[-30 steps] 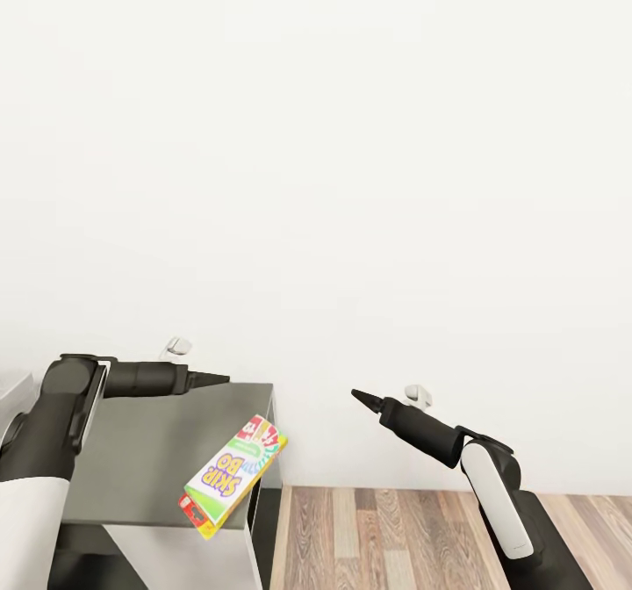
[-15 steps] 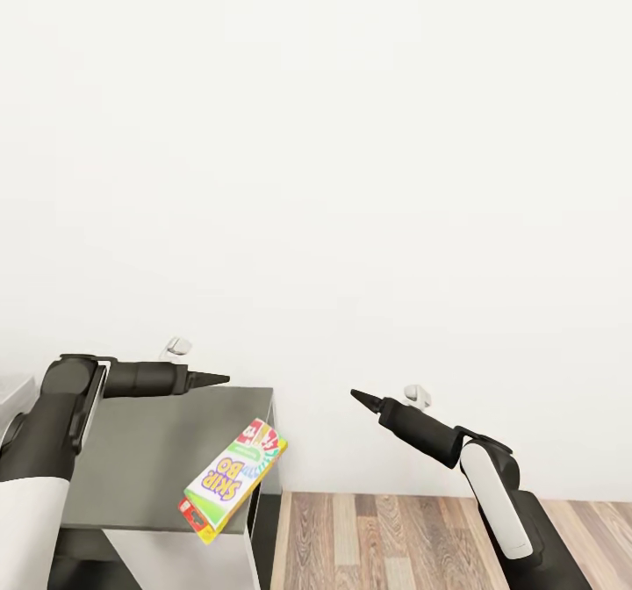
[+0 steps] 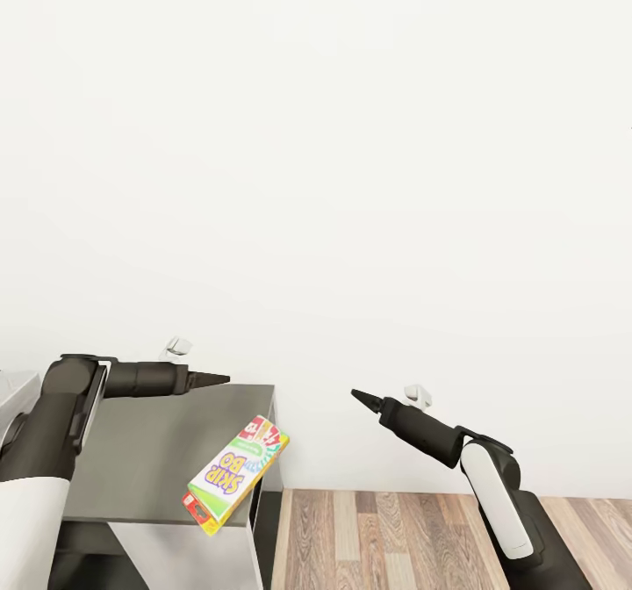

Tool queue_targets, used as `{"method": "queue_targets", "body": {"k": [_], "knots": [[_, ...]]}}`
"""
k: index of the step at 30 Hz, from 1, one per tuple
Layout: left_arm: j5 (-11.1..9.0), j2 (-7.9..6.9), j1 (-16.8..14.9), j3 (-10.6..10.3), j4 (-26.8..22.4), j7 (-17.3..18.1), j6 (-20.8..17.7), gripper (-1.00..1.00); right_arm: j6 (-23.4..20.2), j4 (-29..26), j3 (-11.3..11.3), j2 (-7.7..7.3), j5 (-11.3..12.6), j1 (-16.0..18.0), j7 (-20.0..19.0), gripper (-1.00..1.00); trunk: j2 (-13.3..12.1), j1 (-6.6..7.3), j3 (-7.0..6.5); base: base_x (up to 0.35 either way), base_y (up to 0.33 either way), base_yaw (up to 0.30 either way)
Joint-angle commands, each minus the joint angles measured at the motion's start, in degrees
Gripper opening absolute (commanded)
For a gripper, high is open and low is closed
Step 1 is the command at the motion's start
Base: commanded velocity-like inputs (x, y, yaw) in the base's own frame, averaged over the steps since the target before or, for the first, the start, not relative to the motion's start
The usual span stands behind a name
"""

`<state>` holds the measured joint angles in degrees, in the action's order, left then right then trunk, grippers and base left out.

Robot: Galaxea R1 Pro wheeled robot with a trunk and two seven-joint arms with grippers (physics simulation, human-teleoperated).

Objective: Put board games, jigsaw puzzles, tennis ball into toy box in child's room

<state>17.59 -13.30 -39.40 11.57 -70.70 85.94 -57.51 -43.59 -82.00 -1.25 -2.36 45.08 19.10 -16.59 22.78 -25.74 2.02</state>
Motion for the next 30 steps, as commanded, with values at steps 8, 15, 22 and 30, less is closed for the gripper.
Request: {"method": "queue_targets", "body": {"k": [8, 15, 22, 30], "knots": [[0.6, 0.03, -0.1, 0.1, -0.1, 0.5, -0.6, 1.00, -0.3, -0.7, 0.3, -0.32, 0.2, -0.2, -0.4, 1.00, 0.1, -0.04, 0.14, 0.000, 0.000, 0.000], [0.6, 0.02, -0.1, 0.1, -0.1, 0.5, -0.6, 1.00, -0.3, -0.4, 0.2, -0.02, 0.1, -0.2, -0.3, 1.00, 0.1, -0.04, 0.14, 0.000, 0.000, 0.000], [0.4, 0.07, -0.1, 0.0, -0.1, 0.6, -0.6, 1.00, -0.2, 0.5, 0.0, 0.19, 0.1, -0.2, -0.1, 1.00, 0.1, -0.04, 0.14, -0.002, 0.002, 0.000], [0.2, 0.10, -0.1, -0.1, -0.1, 0.6, -0.6, 1.00, -0.3, 8.2, 0.6, -0.27, 0.6, 0.8, -0.2, 1.00, 0.1, -0.04, 0.14, -0.066, 0.118, 0.000]]}}
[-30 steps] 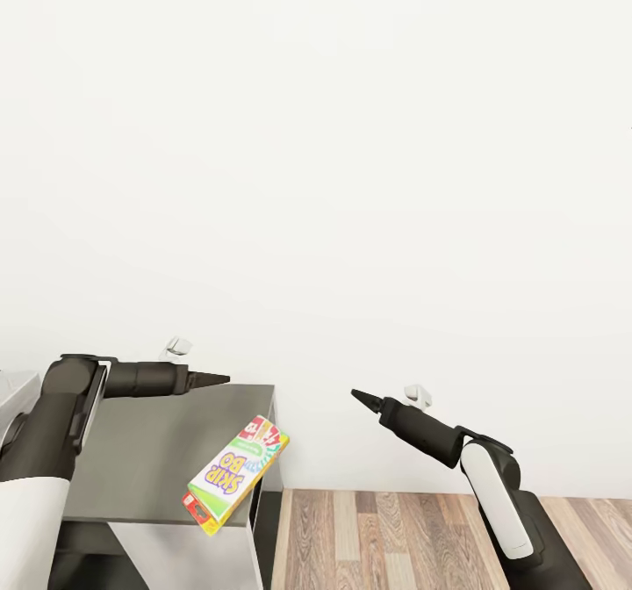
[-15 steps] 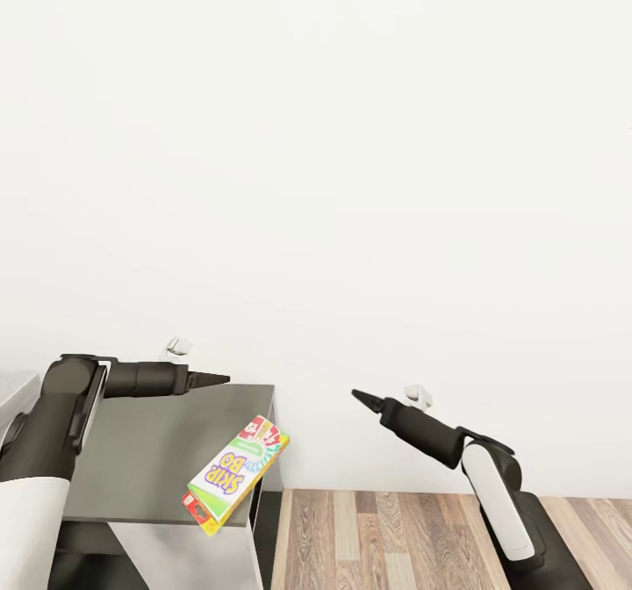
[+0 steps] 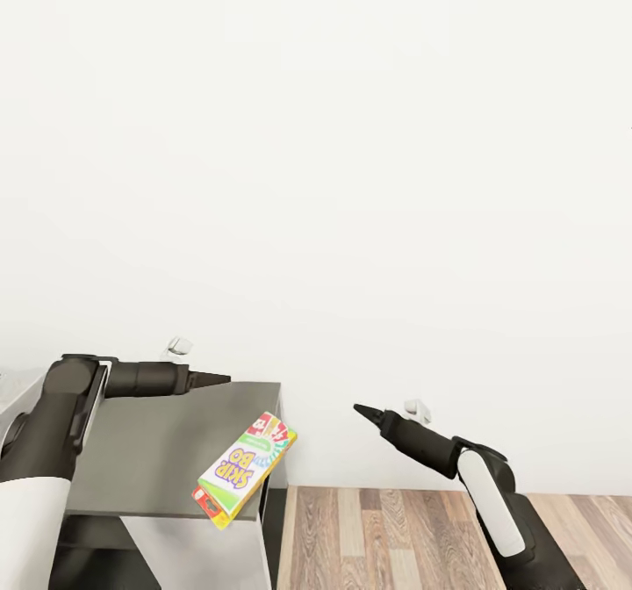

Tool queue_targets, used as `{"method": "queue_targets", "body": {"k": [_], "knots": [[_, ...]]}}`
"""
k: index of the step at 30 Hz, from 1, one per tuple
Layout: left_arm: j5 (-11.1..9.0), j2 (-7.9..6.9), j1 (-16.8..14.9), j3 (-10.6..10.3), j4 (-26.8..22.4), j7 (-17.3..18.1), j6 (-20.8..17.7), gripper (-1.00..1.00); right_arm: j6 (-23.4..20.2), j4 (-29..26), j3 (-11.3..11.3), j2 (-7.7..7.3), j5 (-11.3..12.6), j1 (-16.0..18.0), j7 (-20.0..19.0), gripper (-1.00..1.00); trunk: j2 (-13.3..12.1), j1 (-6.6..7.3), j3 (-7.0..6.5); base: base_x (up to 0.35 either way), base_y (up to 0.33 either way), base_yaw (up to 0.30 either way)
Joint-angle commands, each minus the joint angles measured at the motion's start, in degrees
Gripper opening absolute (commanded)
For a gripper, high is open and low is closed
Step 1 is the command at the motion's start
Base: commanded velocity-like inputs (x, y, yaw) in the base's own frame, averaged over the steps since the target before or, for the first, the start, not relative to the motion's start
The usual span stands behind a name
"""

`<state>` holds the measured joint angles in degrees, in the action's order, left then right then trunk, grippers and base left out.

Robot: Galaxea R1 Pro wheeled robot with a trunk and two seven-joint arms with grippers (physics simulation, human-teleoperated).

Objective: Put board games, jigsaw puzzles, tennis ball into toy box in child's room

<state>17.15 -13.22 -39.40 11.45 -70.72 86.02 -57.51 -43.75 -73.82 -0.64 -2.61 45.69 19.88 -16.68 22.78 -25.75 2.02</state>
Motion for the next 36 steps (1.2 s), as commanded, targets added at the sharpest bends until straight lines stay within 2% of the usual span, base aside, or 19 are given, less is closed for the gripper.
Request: {"method": "queue_targets", "body": {"k": [1, 14, 17, 20, 23, 25, 28, 29, 31, 32, 36], "knots": [[0.5, 0.01, -0.1, 0.1, -0.1, 0.5, -0.6, 1.00, -0.2, 1.0, 0.1, -0.09, 0.1, 0.3, -0.1, 1.00, 0.1, -0.04, 0.14, -0.022, 0.046, 0.000], [0.2, -0.04, -0.1, 0.2, -0.2, 1.2, -0.6, 1.00, -0.5, 3.1, 0.8, -0.03, 0.3, 0.9, 0.0, 1.00, 0.1, -0.04, 0.14, -0.005, 0.117, 0.000], [0.2, 0.21, -0.1, 0.1, -0.5, 4.0, -0.6, 1.00, -0.4, 5.0, 2.6, -0.07, 0.4, 1.0, -0.2, 1.00, 0.1, -0.04, 0.14, 0.000, 0.022, 0.000], [0.2, 0.35, 0.0, 0.1, -1.0, 4.0, -0.6, 1.00, -0.6, 8.2, 5.2, -0.16, 0.6, 1.8, -1.4, 1.00, 0.1, -0.04, 0.14, 0.000, 0.007, 0.000], [0.0, 0.39, 0.2, 0.1, -2.0, 4.0, -0.6, 1.00, -0.7, 11.3, 6.6, -0.23, 0.8, 2.9, -3.5, 1.00, 0.1, -0.04, 0.14, 0.000, 0.003, 0.000], [-0.7, 0.43, 0.6, 0.0, -3.6, 4.0, -0.9, 1.00, -0.7, 13.6, 7.1, -0.26, 0.8, 3.8, -5.4, 1.00, 0.1, -0.04, 0.14, 0.000, 0.001, 0.000], [-3.4, 0.46, 1.8, 0.0, -6.1, 4.0, -1.4, 1.00, -0.7, 15.5, 7.4, -0.28, 0.8, 4.9, -7.1, 1.00, 0.1, -0.04, 0.14, 0.000, 0.000, 0.000], [-5.3, 0.46, 2.2, -0.1, -7.2, 4.0, -1.6, 1.00, -0.8, 16.0, 7.4, -0.29, 0.8, 5.2, -7.4, 1.00, 0.1, -0.04, 0.14, 0.000, 0.000, 0.000], [-7.2, 0.52, 2.5, -0.3, -7.9, 4.0, -1.7, 1.00, -0.8, 16.3, 7.5, -0.26, 0.7, 5.4, -7.6, 1.00, 0.1, -0.04, 0.14, 0.000, 0.000, 0.000], [-8.6, 0.66, 2.7, -0.8, -8.3, 4.0, -1.8, 1.00, -0.7, 16.5, 7.5, -0.22, 0.7, 5.6, -7.7, 1.00, 0.1, -0.04, 0.14, 0.000, 0.000, 0.000], [-10.4, 0.88, 3.0, -3.7, -8.9, 4.0, -1.7, 1.00, -0.7, 16.7, 7.6, 0.03, 0.4, 6.3, -7.8, 1.00, 0.1, -0.04, 0.14, 0.000, 0.000, 0.000]]}}
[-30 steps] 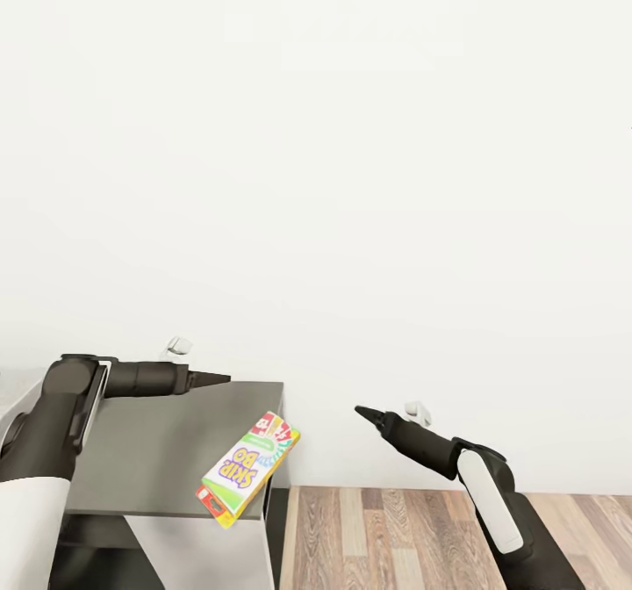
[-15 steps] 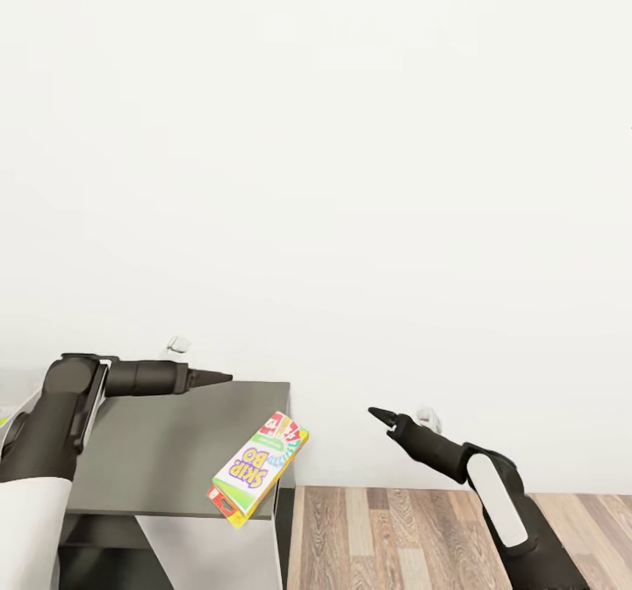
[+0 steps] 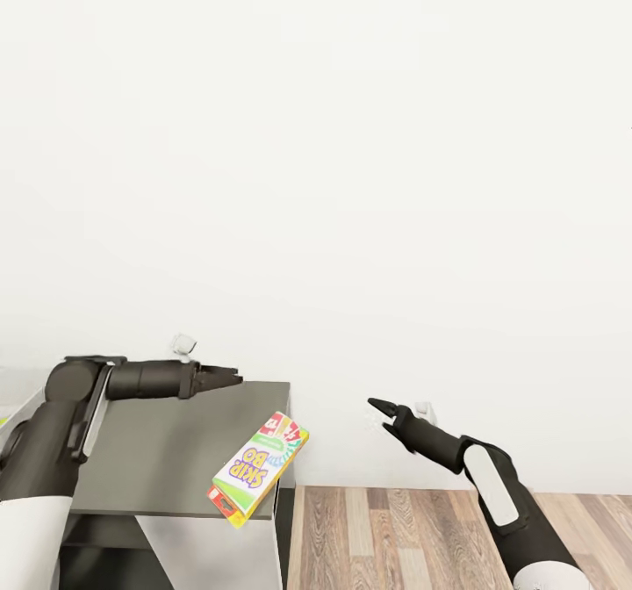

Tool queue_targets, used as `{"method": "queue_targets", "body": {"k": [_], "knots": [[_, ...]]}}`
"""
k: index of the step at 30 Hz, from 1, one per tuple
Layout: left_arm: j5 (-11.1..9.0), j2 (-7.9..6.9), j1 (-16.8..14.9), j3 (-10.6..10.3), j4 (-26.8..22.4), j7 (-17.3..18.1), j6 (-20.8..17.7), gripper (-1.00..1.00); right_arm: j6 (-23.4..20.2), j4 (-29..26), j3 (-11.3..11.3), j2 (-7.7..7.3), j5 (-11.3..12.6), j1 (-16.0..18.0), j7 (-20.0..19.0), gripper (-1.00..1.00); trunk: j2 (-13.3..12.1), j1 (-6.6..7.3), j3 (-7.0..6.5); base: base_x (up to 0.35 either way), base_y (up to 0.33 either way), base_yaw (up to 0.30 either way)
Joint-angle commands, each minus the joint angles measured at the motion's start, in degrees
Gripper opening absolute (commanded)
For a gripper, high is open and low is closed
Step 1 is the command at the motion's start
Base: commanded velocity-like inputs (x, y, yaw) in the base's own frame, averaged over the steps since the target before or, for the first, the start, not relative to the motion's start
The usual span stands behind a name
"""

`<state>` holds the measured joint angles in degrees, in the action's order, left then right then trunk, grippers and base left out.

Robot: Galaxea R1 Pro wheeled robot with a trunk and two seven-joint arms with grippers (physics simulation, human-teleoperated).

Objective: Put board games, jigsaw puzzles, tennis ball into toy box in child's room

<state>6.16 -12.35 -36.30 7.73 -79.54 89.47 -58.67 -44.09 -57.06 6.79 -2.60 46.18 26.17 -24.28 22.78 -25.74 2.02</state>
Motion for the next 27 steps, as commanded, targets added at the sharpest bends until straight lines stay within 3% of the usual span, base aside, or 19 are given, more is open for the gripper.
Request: {"method": "queue_targets", "body": {"k": [1, 8, 16, 27], "knots": [[0.2, -0.06, 0.0, -0.8, -0.1, 0.5, -0.6, 1.00, -0.3, 0.0, 0.0, 0.14, -0.1, 0.3, -0.2, 1.00, 0.1, -0.04, 0.14, 0.000, 0.000, 0.000], [-0.5, -0.17, 0.1, -2.2, -0.1, 0.5, -0.7, 1.00, 0.1, 0.0, -0.5, 0.62, -0.6, 0.8, -0.2, 1.00, 0.1, -0.04, 0.14, 0.000, 0.000, 0.000], [-0.6, 0.15, 0.1, -2.4, -0.1, 0.5, -0.7, 1.00, 0.1, 0.1, -0.4, -0.17, -0.6, 0.9, -0.6, 1.00, 0.1, -0.04, 0.14, 0.000, 0.000, 0.000], [-0.7, -0.18, 0.1, -2.3, 0.1, 0.5, -0.9, 1.00, 0.3, -0.2, -0.8, 0.55, -0.7, 0.9, -0.3, 1.00, 4.5, -2.46, 2.11, 0.000, 0.000, 0.000]]}}
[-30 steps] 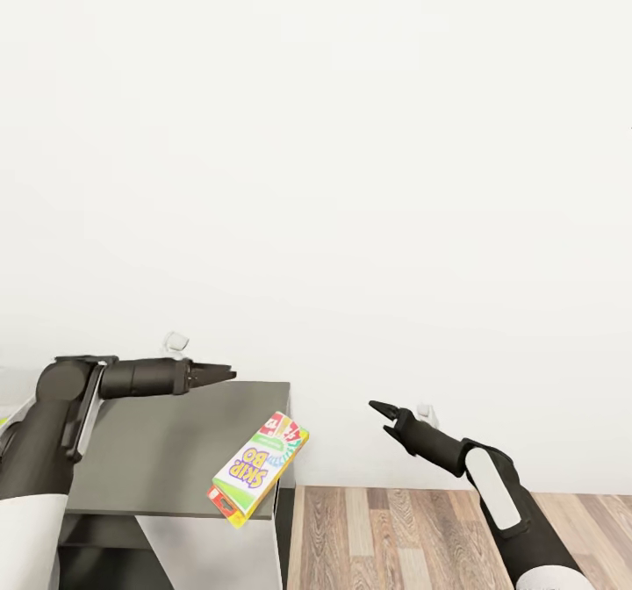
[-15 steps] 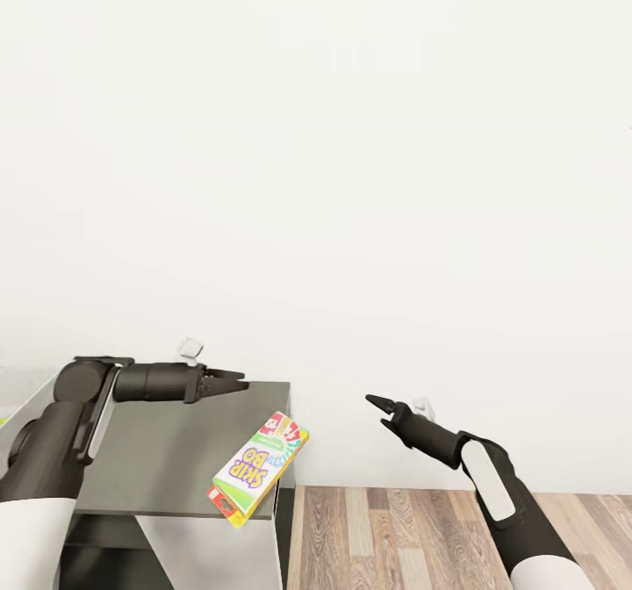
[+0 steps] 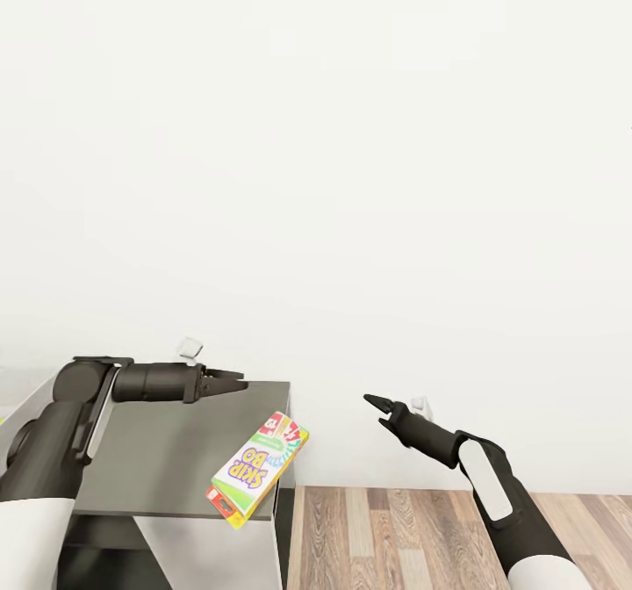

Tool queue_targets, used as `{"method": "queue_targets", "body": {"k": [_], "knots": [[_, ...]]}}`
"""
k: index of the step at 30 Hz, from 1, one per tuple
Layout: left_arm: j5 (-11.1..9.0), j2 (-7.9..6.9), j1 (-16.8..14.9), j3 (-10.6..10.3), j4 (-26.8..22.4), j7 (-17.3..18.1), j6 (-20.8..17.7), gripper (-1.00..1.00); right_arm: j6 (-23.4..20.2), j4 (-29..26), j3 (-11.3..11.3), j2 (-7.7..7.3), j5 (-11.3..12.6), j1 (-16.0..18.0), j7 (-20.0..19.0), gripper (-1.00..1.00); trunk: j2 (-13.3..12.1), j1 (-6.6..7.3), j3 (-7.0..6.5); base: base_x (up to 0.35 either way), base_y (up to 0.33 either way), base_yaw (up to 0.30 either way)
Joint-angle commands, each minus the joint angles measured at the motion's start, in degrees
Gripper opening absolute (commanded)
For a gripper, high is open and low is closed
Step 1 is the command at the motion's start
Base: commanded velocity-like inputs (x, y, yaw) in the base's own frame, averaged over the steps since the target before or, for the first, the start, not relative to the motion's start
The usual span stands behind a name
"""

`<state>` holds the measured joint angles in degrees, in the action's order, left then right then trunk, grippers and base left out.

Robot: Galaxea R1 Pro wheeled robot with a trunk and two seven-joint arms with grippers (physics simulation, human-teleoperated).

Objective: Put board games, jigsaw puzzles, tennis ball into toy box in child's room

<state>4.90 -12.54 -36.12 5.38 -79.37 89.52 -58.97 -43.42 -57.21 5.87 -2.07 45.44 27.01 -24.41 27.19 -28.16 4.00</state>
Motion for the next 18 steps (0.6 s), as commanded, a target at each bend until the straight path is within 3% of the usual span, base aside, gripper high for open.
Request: {"method": "queue_targets", "body": {"k": [1, 11, 18], "knots": [[0.5, 0.02, 0.0, 0.0, -0.1, 0.5, -0.6, 1.00, -0.4, 0.0, 0.1, 0.02, 0.0, 0.0, -0.1, 1.00, 0.5, -0.26, 0.31, 0.000, 0.000, 0.000], [0.3, -0.02, 0.0, 0.0, -0.4, 0.5, -0.9, 1.00, -0.3, -0.1, 0.2, 0.04, 0.0, 0.1, -0.1, 1.00, 4.5, -2.45, 2.10, 0.000, 0.000, 0.000], [-1.7, -0.13, 0.0, 0.1, -0.7, 0.5, -1.0, 1.00, -0.3, -0.3, 0.2, 0.01, 0.1, 0.0, -0.3, 1.00, 7.4, -3.99, 3.36, 0.000, 0.000, 0.000]]}}
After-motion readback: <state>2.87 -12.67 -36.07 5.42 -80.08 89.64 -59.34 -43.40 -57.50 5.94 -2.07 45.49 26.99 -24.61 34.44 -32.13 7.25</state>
